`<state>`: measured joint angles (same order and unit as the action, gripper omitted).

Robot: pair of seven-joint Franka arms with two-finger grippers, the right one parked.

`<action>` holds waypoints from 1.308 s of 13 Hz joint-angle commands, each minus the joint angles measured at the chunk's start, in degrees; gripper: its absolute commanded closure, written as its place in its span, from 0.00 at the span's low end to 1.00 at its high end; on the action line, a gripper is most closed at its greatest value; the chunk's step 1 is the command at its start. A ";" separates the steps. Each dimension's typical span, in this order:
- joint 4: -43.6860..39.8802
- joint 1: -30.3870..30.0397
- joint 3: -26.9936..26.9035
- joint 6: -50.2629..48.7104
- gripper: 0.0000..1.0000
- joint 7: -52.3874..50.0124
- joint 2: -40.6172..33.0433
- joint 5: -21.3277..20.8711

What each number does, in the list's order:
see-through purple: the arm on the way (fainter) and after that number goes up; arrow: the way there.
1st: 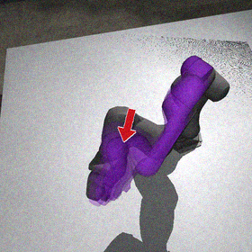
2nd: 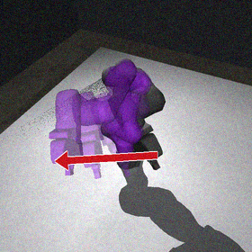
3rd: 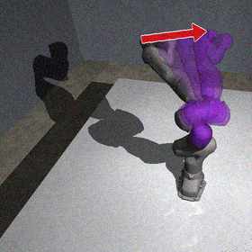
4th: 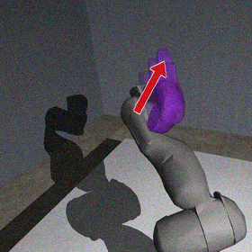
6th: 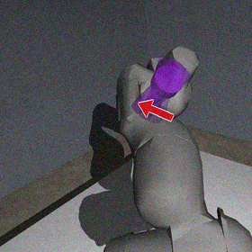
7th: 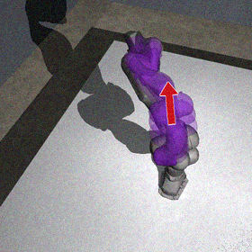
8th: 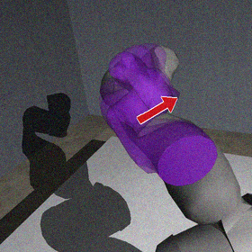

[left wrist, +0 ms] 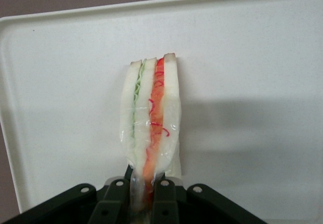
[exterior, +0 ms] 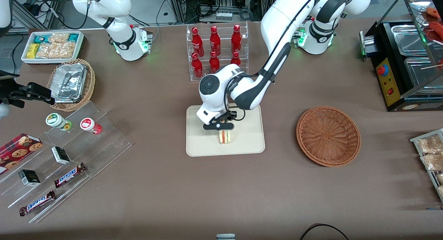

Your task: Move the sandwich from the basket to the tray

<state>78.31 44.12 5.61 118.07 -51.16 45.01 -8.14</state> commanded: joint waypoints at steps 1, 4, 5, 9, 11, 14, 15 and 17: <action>-1.58 1.14 -0.86 -0.12 0.05 -1.23 0.70 -1.09; -1.84 0.97 -0.95 -1.00 0.00 -1.49 -1.05 -1.27; -2.02 0.62 -1.21 -2.40 0.00 -1.58 -3.06 -1.01; -2.20 -3.42 -1.30 -13.10 0.00 -1.58 -12.55 -0.13; -1.93 -6.31 -1.22 -17.42 0.00 -1.32 -16.86 0.05; -1.49 -11.58 -1.22 -24.44 0.00 -1.05 -22.58 2.42; -1.23 -13.60 -1.22 -26.38 0.00 -0.70 -24.25 2.60; 0.69 -17.12 -1.22 -27.46 0.00 -0.52 -28.29 2.60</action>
<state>75.04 29.90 3.92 91.16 -51.75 21.51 -6.46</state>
